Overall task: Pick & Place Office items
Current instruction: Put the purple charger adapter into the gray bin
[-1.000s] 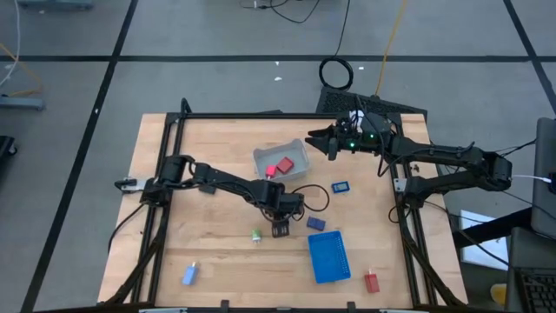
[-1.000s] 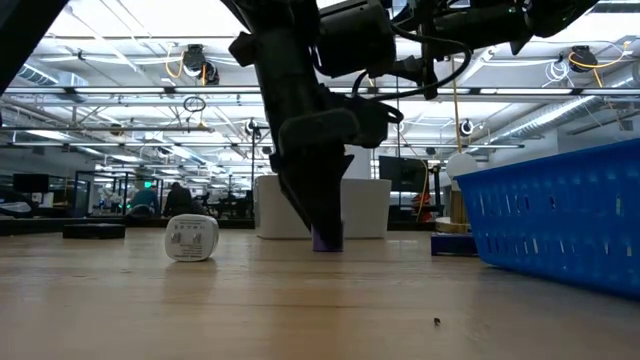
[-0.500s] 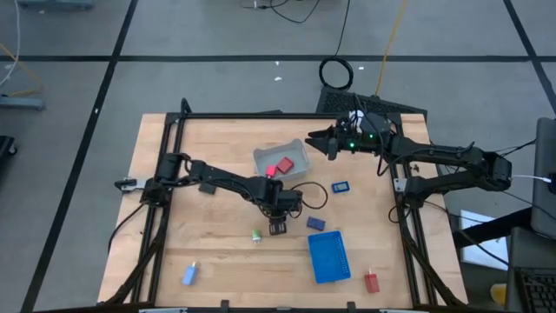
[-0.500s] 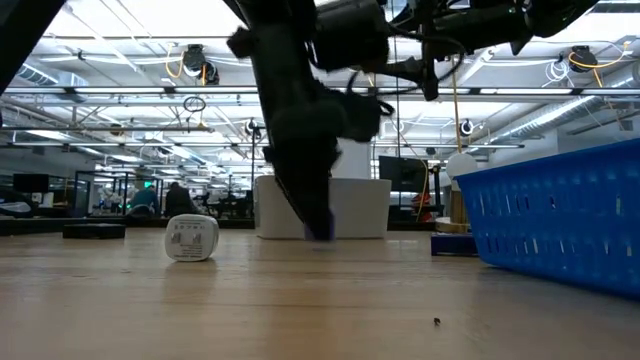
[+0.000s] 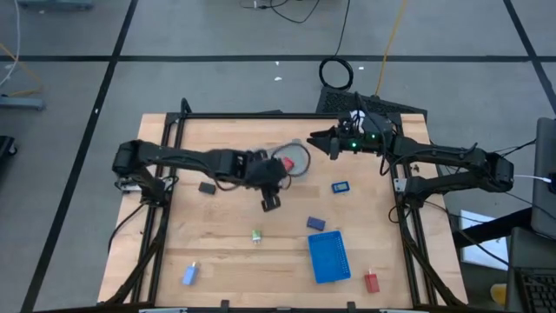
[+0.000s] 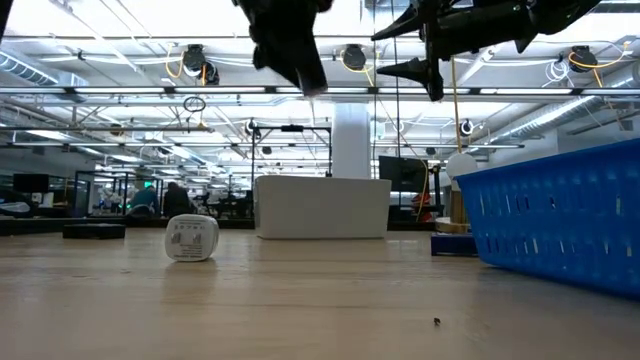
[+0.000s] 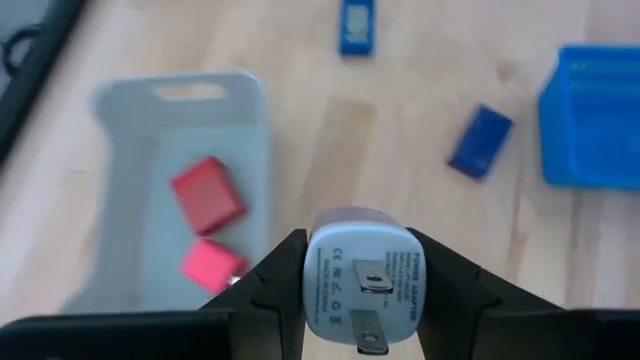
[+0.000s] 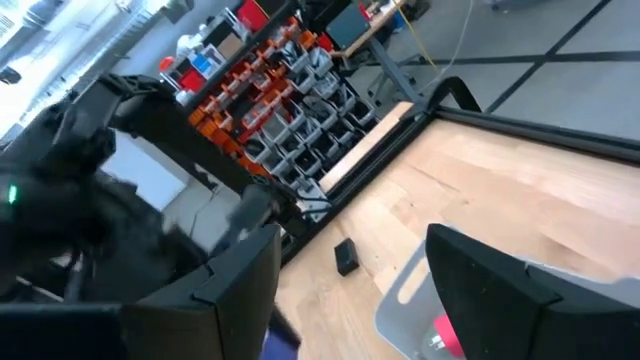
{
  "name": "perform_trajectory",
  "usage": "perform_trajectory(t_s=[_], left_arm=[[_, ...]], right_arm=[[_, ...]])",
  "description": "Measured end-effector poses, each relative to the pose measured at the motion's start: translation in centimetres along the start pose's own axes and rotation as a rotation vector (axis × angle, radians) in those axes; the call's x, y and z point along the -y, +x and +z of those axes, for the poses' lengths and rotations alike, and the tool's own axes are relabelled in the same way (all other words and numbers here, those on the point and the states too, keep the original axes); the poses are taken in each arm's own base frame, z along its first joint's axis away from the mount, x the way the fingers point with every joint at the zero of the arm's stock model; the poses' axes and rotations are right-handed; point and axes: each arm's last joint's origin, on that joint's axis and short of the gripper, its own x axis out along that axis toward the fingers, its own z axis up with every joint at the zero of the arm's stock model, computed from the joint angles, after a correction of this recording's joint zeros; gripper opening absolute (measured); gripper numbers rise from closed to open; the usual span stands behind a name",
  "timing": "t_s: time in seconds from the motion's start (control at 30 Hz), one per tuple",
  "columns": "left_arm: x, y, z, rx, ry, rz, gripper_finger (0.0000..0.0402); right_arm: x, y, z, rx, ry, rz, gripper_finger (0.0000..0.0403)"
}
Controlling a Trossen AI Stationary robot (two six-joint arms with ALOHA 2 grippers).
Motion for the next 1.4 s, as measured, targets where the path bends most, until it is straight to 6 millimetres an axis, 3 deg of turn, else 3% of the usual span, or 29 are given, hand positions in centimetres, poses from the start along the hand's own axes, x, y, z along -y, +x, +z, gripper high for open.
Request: perform_trajectory(t_s=[0.1,0.43,0.67,1.1,1.3,1.4], left_arm=[[-1.6,-0.6,0.4,0.022,-0.036,0.029,0.0133],[-8.0,0.5,1.3,0.010,-0.137,0.087,0.0133],[-11.5,3.5,1.2,-0.033,-0.192,0.071,0.0133],[-10.9,10.9,-0.2,-0.161,-0.185,-0.025,0.0133],[-11.0,12.8,-1.0,-0.204,-0.187,-0.012,0.0134],[-11.1,12.8,-1.0,-0.205,-0.192,0.011,0.0156]], right_arm=[[-0.1,0.0,0.1,0.013,-0.003,0.010,0.0242],[-0.6,-0.1,0.6,0.066,0.007,0.054,0.0242],[-0.6,-0.1,0.8,0.076,0.004,0.062,0.0242],[-0.7,-0.1,0.8,0.079,0.002,0.069,0.0242],[-0.7,-0.1,0.8,0.075,0.003,0.066,0.0242],[-0.7,-0.1,0.7,0.073,0.007,0.065,0.0242]])
